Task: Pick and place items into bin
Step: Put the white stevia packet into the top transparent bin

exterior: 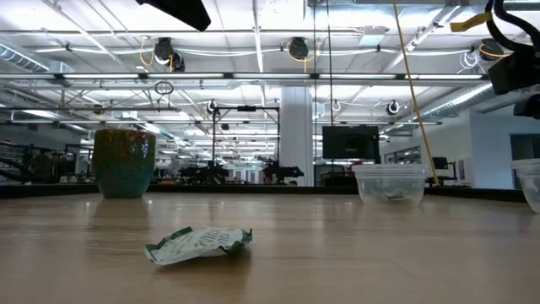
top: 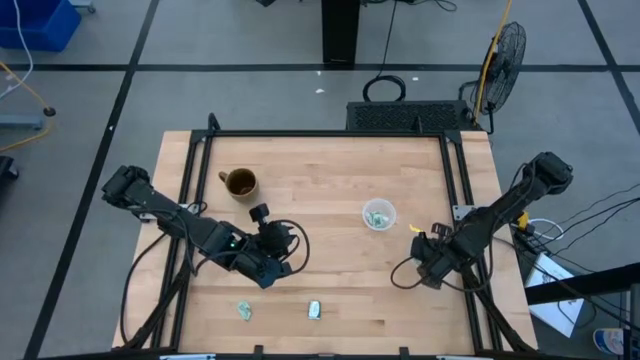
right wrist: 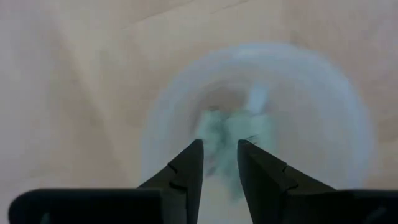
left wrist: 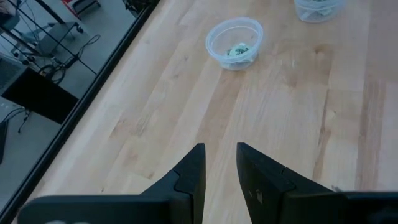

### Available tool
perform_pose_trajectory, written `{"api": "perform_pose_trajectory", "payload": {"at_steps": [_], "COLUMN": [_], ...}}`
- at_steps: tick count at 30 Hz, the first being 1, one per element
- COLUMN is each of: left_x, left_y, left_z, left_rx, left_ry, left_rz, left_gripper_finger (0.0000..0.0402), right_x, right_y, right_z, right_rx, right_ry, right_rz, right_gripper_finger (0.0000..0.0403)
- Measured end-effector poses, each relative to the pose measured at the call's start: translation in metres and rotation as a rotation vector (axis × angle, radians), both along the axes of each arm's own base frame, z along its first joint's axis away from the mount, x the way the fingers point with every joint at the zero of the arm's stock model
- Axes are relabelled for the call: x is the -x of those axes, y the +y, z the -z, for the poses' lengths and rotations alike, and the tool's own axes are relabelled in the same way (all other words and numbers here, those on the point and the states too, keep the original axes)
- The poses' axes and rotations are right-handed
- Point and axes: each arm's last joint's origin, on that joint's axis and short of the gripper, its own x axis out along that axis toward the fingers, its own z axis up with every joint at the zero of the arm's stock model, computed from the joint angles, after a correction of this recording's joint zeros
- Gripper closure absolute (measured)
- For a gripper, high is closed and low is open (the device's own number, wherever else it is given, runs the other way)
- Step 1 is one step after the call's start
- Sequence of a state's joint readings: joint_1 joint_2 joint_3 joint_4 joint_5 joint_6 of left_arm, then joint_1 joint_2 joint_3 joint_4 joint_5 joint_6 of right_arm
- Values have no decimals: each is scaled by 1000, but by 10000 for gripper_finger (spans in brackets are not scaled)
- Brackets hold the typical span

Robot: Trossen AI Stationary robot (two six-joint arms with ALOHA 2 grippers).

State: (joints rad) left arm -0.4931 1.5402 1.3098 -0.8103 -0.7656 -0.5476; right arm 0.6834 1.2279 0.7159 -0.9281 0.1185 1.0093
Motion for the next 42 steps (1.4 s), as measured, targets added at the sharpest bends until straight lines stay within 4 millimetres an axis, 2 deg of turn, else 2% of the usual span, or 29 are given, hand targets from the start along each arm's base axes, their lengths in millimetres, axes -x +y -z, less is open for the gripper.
{"api": "perform_pose_trajectory", "payload": {"at_steps": [5,11,14,17,20,26,33,37,42], "left_x": [0,7,17,34,47,82,106,110,112], "left_y": [-3,-15,-22,-33,-48,-69,-71,-66,-62], "left_z": [2,7,11,15,29,80,130,141,148], "left_rx": [117,391,490,573,609,688,719,683,680], "left_ry": [60,200,309,399,416,537,516,486,487], "left_rz": [72,183,184,94,58,37,27,33,24], "left_gripper_finger": [305,305,305,305,305,305,305,305,297], "right_x": [-13,-33,-39,-45,-50,-57,-56,-54,-51], "right_y": [10,21,24,26,29,33,29,23,19], "right_z": [-18,-45,-52,-57,-60,-54,-37,-28,-18], "right_rx": [-120,-143,-120,-67,-27,-36,-54,-73,-56], "right_ry": [-99,-398,-523,-612,-720,-902,-1074,-1169,-1159], "right_rz": [-19,-160,-233,-308,-333,-397,-406,-377,-394], "right_gripper_finger": [317,320,321,321,321,321,320,320,307]}}
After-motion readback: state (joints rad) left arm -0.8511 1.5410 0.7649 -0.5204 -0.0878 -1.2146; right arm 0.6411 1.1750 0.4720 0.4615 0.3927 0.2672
